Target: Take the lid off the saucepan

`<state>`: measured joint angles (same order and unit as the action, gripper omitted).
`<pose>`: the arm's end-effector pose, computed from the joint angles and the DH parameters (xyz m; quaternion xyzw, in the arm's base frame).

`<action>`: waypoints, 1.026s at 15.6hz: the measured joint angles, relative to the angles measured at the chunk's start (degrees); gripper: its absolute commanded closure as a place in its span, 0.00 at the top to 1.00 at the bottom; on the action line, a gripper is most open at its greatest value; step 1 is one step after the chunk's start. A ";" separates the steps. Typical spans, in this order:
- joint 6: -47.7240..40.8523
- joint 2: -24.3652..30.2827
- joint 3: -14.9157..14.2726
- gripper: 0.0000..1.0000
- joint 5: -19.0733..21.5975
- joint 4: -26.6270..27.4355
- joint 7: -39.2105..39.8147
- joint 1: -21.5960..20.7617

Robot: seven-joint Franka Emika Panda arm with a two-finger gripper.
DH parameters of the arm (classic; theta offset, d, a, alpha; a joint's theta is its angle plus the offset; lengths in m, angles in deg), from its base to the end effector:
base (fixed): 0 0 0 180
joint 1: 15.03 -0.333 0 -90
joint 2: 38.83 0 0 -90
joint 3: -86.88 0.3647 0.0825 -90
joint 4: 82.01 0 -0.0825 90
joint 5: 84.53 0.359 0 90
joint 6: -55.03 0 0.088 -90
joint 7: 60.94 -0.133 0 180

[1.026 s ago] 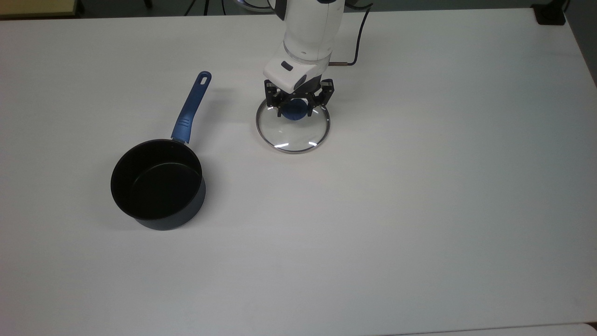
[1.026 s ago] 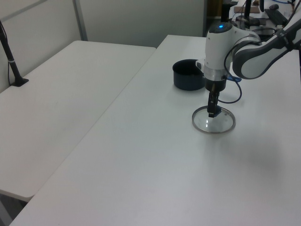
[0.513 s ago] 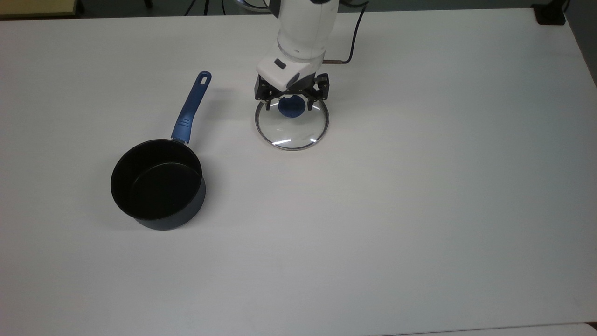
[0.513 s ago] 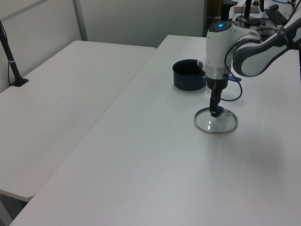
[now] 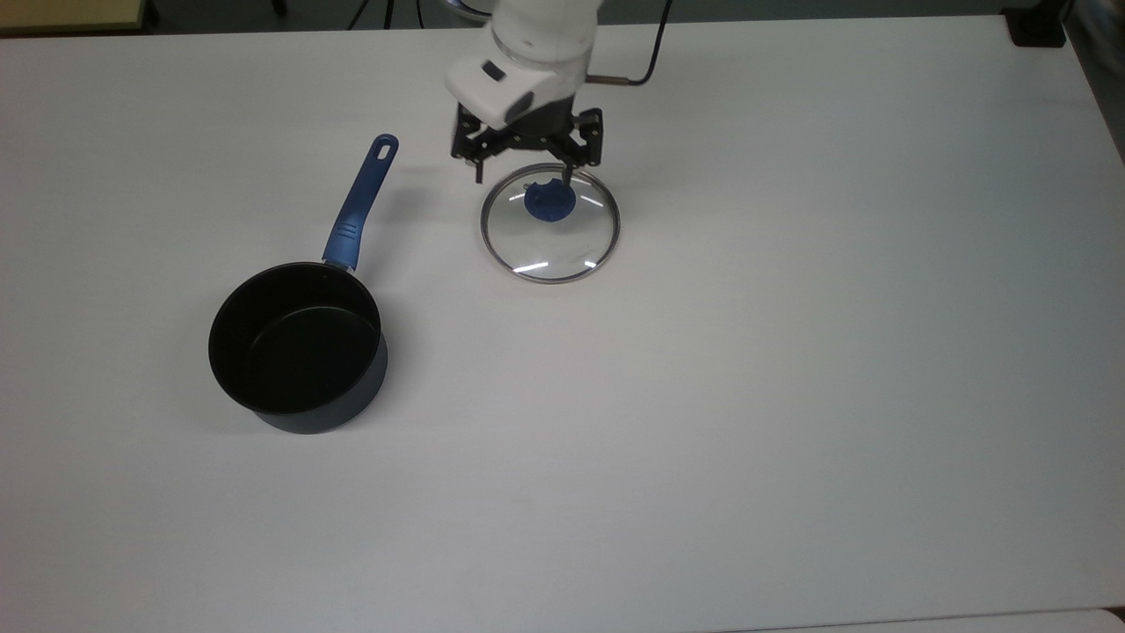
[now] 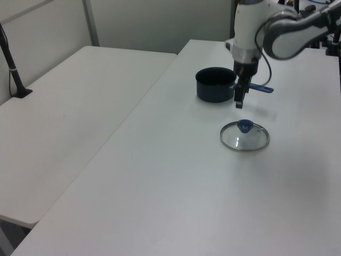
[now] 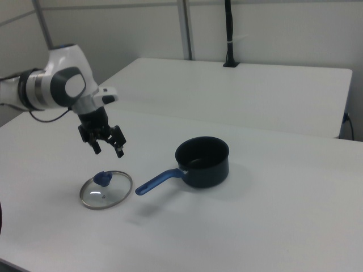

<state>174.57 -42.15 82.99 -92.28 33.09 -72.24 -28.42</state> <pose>0.5433 0.0816 0.4634 0.9979 0.0171 0.0206 0.0583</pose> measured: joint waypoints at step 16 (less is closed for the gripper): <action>-16.48 2.39 -0.02 1.00 5.00 -14.62 11.88 10.81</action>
<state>158.10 -39.76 82.97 -87.28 18.47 -60.36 -17.61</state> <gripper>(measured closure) 0.000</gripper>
